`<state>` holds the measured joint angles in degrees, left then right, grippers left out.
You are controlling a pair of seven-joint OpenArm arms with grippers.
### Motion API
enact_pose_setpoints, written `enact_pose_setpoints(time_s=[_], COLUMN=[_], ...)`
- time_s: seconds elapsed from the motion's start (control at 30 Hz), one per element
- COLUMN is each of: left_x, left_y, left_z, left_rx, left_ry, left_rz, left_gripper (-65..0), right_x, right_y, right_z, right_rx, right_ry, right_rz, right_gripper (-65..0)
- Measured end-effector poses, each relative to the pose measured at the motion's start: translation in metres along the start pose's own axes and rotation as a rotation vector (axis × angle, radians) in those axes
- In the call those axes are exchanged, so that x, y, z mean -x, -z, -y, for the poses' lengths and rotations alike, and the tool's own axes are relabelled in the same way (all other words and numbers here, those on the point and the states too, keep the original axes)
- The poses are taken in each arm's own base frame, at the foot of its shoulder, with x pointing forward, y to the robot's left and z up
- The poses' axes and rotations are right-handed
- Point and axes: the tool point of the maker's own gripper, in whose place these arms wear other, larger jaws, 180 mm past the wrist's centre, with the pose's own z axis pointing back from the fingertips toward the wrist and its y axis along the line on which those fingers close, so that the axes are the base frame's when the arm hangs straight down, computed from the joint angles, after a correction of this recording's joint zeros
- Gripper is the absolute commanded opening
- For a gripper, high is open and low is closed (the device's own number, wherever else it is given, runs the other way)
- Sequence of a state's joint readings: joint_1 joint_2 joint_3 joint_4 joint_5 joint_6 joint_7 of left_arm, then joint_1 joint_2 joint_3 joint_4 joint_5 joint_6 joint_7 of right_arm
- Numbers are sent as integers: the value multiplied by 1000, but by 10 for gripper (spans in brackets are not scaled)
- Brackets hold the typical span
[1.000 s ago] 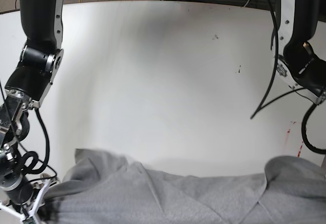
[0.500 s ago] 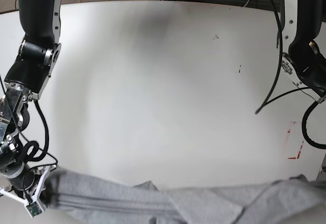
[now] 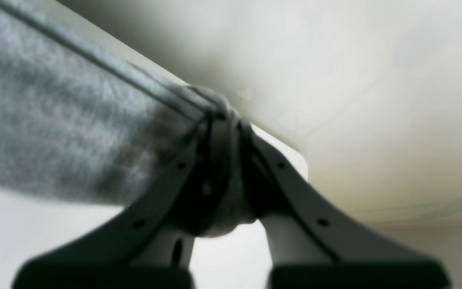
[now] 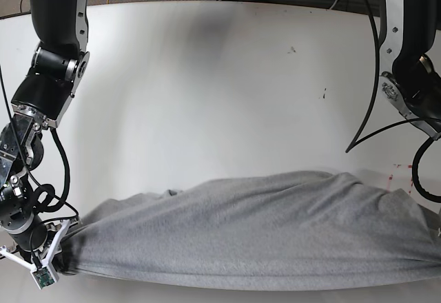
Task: Fold the T-shirt properly
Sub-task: 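Lift the shirt high with both grippers, stretching it between them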
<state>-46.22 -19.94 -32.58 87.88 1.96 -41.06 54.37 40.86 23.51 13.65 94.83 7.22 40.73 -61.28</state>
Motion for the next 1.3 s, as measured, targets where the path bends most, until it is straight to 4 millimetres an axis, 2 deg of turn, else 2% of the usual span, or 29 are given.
enact_pose_setpoints(time_s=[0.33,0.47,0.6,0.77,0.97,1.1,1.2,1.3], left_x=[-7,-12,-25,-61,-116,-142,-150,-146], left_y=[9,12,15,13,1,-9,-12,-11], left_z=[-2,-3,1,3,-9,-17,-19,-16], left_rx=[18,25,33,41,13,-12,-18,-14], left_ry=[-34,-48,-20,0,16,17,19,22], left_rz=[4,7,13,78,183,234,256,244], left_gripper=[-650,-650,-650,-650,-650,-650,-650,-650], right_x=[-6,-17,-27,-48,-110,-139,-142,-128], right_y=[-1,0,5,8,-8,-20,-21,-16], right_z=[2,11,23,41,65,72,71,67], right_rx=[4,13,15,36,87,110,107,104], right_ry=[0,11,36,26,-32,-62,-68,-71], right_rz=[15,32,41,33,132,194,203,159], right_gripper=[-650,-650,-650,-650,-650,-650,-650,-650])
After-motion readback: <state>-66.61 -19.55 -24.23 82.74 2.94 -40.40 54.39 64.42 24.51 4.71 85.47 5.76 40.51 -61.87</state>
